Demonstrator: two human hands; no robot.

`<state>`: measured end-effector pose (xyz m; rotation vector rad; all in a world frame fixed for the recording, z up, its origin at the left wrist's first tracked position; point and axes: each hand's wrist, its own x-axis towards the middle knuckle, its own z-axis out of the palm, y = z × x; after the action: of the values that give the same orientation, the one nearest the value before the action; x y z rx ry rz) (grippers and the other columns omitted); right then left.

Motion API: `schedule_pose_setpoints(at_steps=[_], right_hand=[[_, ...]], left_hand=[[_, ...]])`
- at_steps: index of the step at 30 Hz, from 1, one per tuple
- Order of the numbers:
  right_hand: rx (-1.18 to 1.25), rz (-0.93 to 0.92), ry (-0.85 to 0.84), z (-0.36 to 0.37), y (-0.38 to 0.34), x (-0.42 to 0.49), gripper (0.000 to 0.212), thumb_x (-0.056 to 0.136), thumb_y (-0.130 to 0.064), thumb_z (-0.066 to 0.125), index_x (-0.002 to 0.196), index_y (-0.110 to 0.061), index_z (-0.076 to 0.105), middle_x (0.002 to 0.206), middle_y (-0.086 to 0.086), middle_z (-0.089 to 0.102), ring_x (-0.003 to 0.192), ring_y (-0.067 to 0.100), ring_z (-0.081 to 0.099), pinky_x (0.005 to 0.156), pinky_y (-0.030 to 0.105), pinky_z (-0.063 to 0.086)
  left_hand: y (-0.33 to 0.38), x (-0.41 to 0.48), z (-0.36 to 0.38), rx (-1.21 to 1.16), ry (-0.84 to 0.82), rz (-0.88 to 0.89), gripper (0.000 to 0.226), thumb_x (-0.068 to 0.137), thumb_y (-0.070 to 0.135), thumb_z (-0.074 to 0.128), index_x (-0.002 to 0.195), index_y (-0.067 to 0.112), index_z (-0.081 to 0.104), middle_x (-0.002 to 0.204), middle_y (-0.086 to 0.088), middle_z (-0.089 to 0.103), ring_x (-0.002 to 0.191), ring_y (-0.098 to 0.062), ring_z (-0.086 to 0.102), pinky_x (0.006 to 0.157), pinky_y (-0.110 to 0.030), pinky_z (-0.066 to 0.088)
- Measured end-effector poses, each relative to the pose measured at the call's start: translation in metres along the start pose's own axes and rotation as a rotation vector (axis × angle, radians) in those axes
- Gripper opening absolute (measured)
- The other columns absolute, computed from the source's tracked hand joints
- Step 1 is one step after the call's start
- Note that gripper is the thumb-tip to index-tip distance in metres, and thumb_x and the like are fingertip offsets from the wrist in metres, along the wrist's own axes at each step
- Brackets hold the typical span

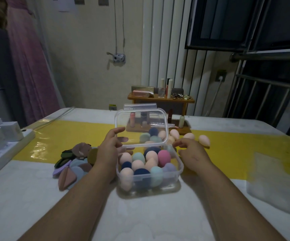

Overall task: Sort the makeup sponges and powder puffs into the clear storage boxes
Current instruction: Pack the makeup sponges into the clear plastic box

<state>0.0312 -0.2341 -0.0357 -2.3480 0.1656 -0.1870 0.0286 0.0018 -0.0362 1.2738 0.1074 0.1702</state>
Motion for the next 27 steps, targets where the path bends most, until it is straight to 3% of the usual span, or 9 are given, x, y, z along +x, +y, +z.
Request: schedule_pose_setpoints(at_steps=[4, 6, 10, 12, 14, 16, 18, 23, 27], right_hand=[[-0.012, -0.062, -0.129, -0.001, -0.003, -0.001, 0.010, 0.089, -0.023, 0.067, 0.091, -0.033, 0.069, 0.088, -0.004, 0.072, 0.084, 0.017, 0.065, 0.062, 0.024, 0.044], [-0.021, -0.075, -0.144, -0.002, -0.005, -0.003, 0.003, 0.089, -0.029, 0.068, 0.092, -0.031, 0.069, 0.084, -0.007, 0.071, 0.079, 0.011, 0.063, 0.057, 0.021, 0.043], [0.065, -0.012, 0.026, -0.006, -0.006, -0.003, 0.019, 0.088, -0.012, 0.060, 0.080, -0.027, 0.068, 0.092, -0.002, 0.070, 0.088, 0.021, 0.063, 0.075, 0.032, 0.052], [0.152, -0.006, 0.133, -0.012, -0.011, -0.008, 0.021, 0.085, -0.009, 0.056, 0.073, -0.024, 0.065, 0.086, 0.001, 0.066, 0.082, 0.024, 0.059, 0.069, 0.033, 0.046], [0.220, -0.021, 0.206, -0.019, -0.020, -0.015, 0.005, 0.076, -0.021, 0.059, 0.072, -0.018, 0.060, 0.077, 0.003, 0.060, 0.071, 0.023, 0.052, 0.061, 0.035, 0.040], [0.268, -0.057, 0.274, -0.025, -0.026, -0.021, 0.014, 0.063, -0.029, 0.056, 0.071, -0.018, 0.052, 0.073, 0.003, 0.055, 0.067, 0.025, 0.049, 0.060, 0.042, 0.045], [0.278, -0.107, 0.303, -0.029, -0.031, -0.025, 0.015, 0.065, -0.027, 0.056, 0.074, -0.020, 0.048, 0.076, 0.002, 0.053, 0.070, 0.026, 0.048, 0.064, 0.046, 0.049], [0.276, -0.262, 0.140, -0.033, -0.042, -0.034, 0.031, 0.079, -0.009, 0.069, 0.101, -0.026, 0.056, 0.093, -0.005, 0.061, 0.081, 0.013, 0.060, 0.061, 0.025, 0.046], [0.053, -0.317, -0.037, -0.032, -0.054, -0.046, 0.022, 0.077, -0.015, 0.073, 0.090, -0.032, 0.069, 0.087, -0.012, 0.067, 0.079, 0.007, 0.063, 0.062, 0.019, 0.051]], left_hand=[[0.001, -0.002, 0.001, 0.020, -0.018, -0.001, 0.053, 0.086, 0.000, 0.030, 0.106, 0.032, 0.067, 0.111, -0.014, 0.058, 0.103, -0.042, 0.061, 0.075, -0.042, 0.055], [0.002, -0.004, 0.001, 0.017, -0.029, -0.001, 0.053, 0.088, 0.000, 0.029, 0.108, 0.031, 0.066, 0.112, -0.014, 0.057, 0.104, -0.043, 0.061, 0.075, -0.042, 0.055], [0.002, -0.005, 0.002, 0.018, -0.034, 0.000, 0.052, 0.088, 0.000, 0.028, 0.111, 0.030, 0.064, 0.112, -0.013, 0.057, 0.105, -0.043, 0.061, 0.076, -0.042, 0.055], [0.002, -0.005, 0.002, 0.022, -0.033, 0.000, 0.052, 0.089, 0.000, 0.028, 0.112, 0.030, 0.064, 0.112, -0.013, 0.057, 0.105, -0.042, 0.061, 0.076, -0.042, 0.055], [0.001, -0.005, 0.002, 0.024, -0.034, 0.006, 0.052, 0.089, 0.000, 0.028, 0.111, 0.030, 0.064, 0.113, -0.014, 0.056, 0.104, -0.042, 0.060, 0.077, -0.043, 0.056], [0.000, -0.004, 0.002, 0.024, -0.031, 0.014, 0.053, 0.089, 0.000, 0.028, 0.108, 0.031, 0.066, 0.114, -0.016, 0.056, 0.103, -0.042, 0.060, 0.075, -0.043, 0.055], [0.000, -0.002, 0.001, 0.024, -0.016, 0.012, 0.053, 0.090, 0.001, 0.027, 0.104, 0.032, 0.067, 0.114, -0.018, 0.057, 0.101, -0.041, 0.060, 0.075, -0.043, 0.055], [0.000, -0.003, 0.003, 0.022, -0.002, -0.020, 0.052, 0.088, 0.001, 0.030, 0.108, 0.031, 0.067, 0.110, -0.013, 0.057, 0.105, -0.042, 0.060, 0.086, -0.049, 0.056], [0.002, -0.005, 0.004, 0.040, -0.018, -0.005, 0.051, 0.093, 0.002, 0.027, 0.109, 0.032, 0.065, 0.111, -0.013, 0.057, 0.106, -0.043, 0.061, 0.084, -0.047, 0.057]])
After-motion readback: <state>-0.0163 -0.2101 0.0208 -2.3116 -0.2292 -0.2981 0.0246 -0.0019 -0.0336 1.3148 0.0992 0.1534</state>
